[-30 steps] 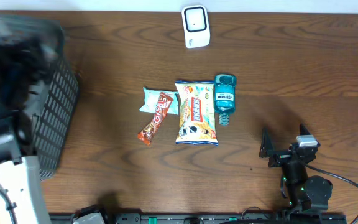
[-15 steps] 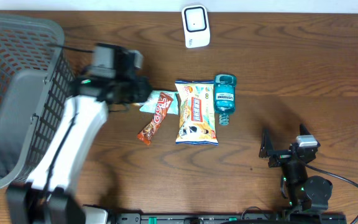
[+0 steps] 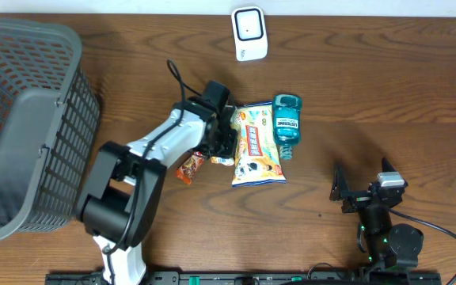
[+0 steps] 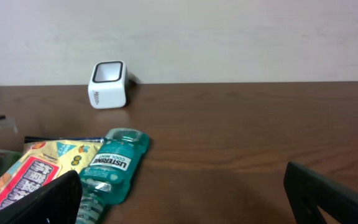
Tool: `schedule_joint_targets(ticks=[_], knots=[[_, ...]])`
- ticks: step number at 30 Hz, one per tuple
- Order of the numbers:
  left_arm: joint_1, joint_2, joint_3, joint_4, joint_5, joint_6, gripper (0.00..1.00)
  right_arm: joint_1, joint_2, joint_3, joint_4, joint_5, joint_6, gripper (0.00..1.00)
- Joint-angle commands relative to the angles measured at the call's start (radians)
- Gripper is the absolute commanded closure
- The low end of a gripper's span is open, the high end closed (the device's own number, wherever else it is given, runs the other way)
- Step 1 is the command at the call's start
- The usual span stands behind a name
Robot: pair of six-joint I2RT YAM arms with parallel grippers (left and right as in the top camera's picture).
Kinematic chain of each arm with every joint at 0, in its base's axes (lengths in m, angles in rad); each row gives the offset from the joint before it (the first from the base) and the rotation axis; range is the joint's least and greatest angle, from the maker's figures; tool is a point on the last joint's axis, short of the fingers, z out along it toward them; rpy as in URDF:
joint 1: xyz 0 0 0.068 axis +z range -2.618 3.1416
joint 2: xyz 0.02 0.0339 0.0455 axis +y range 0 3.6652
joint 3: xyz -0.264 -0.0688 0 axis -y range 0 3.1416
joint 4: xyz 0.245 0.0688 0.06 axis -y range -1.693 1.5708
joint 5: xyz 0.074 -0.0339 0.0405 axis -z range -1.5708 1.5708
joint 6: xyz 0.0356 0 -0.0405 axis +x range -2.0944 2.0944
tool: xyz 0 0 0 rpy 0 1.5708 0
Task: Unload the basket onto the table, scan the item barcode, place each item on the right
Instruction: 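Carry the small item out and drop it beside the orange packet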
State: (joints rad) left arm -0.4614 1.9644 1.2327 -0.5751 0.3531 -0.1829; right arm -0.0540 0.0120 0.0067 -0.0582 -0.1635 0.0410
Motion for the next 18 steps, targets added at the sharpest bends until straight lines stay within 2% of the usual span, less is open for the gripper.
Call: schedule_joint_targets(ticks=[1, 7, 10, 12, 15, 16, 18], knots=[[-0.001, 0.034, -0.006, 0.001, -0.033, 0.014, 0.92, 0.001, -0.003, -0.001, -0.004, 0.0, 0.006, 0.01], [-0.001, 0.058, -0.054, 0.059, -0.033, 0.013, 0.91, 0.001, -0.003, -0.001, -0.004, 0.0, 0.006, 0.01], [-0.001, 0.058, -0.063, 0.069, -0.032, 0.013, 0.83, 0.001, -0.003, -0.001, -0.004, 0.0, 0.006, 0.01], [-0.001, 0.058, -0.063, 0.069, -0.032, 0.013, 0.66, 0.001, -0.003, -0.001, -0.004, 0.0, 0.006, 0.01], [-0.001, 0.058, -0.063, 0.069, -0.032, 0.013, 0.49, 0.001, -0.003, -0.001, -0.004, 0.0, 0.006, 0.01], [-0.001, 0.058, -0.063, 0.069, -0.032, 0.013, 0.34, 0.001, -0.003, -0.001, -0.004, 0.0, 0.006, 0.01], [-0.001, 0.058, -0.063, 0.069, -0.033, 0.013, 0.2, 0.001, -0.003, -0.001, -0.004, 0.0, 0.006, 0.01]])
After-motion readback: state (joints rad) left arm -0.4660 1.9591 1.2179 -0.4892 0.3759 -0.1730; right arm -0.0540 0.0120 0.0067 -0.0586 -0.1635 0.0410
